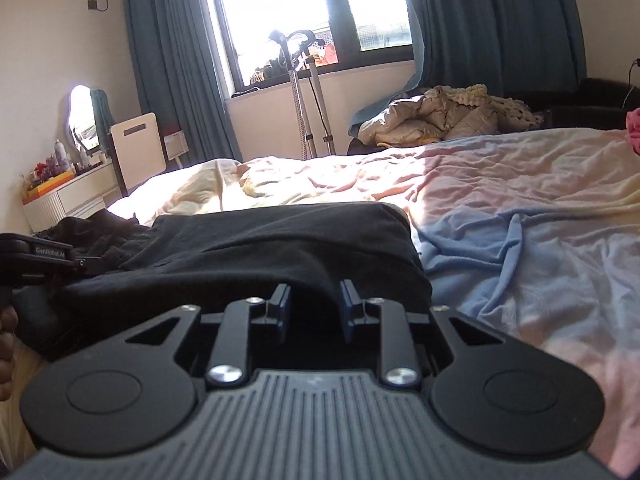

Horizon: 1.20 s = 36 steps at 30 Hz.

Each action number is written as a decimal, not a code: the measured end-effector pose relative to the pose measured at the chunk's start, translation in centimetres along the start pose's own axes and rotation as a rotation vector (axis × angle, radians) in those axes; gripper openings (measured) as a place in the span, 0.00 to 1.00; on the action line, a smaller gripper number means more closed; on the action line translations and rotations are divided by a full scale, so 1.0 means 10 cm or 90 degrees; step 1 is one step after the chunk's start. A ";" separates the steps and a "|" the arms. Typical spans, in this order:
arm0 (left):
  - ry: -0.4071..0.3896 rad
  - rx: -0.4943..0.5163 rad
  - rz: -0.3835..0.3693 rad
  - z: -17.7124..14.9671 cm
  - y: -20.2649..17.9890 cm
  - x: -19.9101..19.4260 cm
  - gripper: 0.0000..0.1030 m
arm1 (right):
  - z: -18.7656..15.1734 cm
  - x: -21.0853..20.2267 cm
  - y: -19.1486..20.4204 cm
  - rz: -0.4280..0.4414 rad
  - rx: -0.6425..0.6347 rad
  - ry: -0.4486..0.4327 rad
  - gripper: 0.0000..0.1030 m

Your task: Fold clothes

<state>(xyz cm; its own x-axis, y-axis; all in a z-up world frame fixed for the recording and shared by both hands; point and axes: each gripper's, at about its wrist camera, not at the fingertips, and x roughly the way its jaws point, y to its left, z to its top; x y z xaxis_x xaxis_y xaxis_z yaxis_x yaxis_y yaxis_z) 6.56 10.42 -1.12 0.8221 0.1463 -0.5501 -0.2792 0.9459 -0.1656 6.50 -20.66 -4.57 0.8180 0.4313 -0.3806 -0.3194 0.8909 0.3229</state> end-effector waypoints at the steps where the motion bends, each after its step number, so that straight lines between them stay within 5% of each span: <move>1: -0.013 -0.002 0.000 0.01 0.00 -0.07 0.25 | 0.02 -0.06 -0.03 0.014 0.032 -0.003 0.31; 4: -0.058 -0.007 -0.004 0.03 0.01 -0.28 0.53 | 0.06 -0.15 -0.12 0.030 0.106 -0.016 0.38; 5: -0.074 -0.009 -0.005 0.04 0.02 -0.35 0.56 | 0.07 -0.17 -0.14 0.030 0.124 -0.022 0.41; 9: -0.076 0.034 0.004 0.07 -0.08 -0.25 0.56 | 0.12 -0.18 -0.31 0.003 0.187 -0.047 0.70; 13: -0.010 0.066 0.036 0.01 -0.15 0.07 0.56 | 0.09 -0.03 -0.59 -0.014 0.266 -0.039 0.73; 17: 0.018 0.080 0.059 -0.04 -0.13 0.24 0.58 | -0.01 0.35 -0.74 -0.011 0.271 0.039 0.74; 22: 0.036 0.058 0.050 -0.04 -0.04 0.30 0.59 | -0.12 0.65 -0.88 0.059 0.317 0.078 0.86; 24: 0.042 0.047 0.049 -0.03 -0.02 0.32 0.60 | -0.04 0.69 -0.85 0.099 0.322 0.101 0.86; 28: 0.041 0.053 0.056 -0.04 -0.04 0.32 0.60 | 0.21 0.58 -0.62 0.158 0.286 0.062 0.87; 34: 0.035 0.062 0.060 -0.06 -0.07 0.31 0.60 | 0.05 0.85 -0.74 0.120 0.351 0.131 0.86; 36: 0.025 0.058 0.064 -0.05 -0.09 0.30 0.61 | 0.01 0.88 -0.74 0.118 0.361 0.126 0.72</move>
<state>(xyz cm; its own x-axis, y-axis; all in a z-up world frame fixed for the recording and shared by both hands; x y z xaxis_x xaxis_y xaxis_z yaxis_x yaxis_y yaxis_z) 9.07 9.86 -3.04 0.7717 0.2317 -0.5922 -0.3114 0.9497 -0.0343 16.15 -23.50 -10.21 0.6524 0.6379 -0.4093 -0.0997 0.6075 0.7880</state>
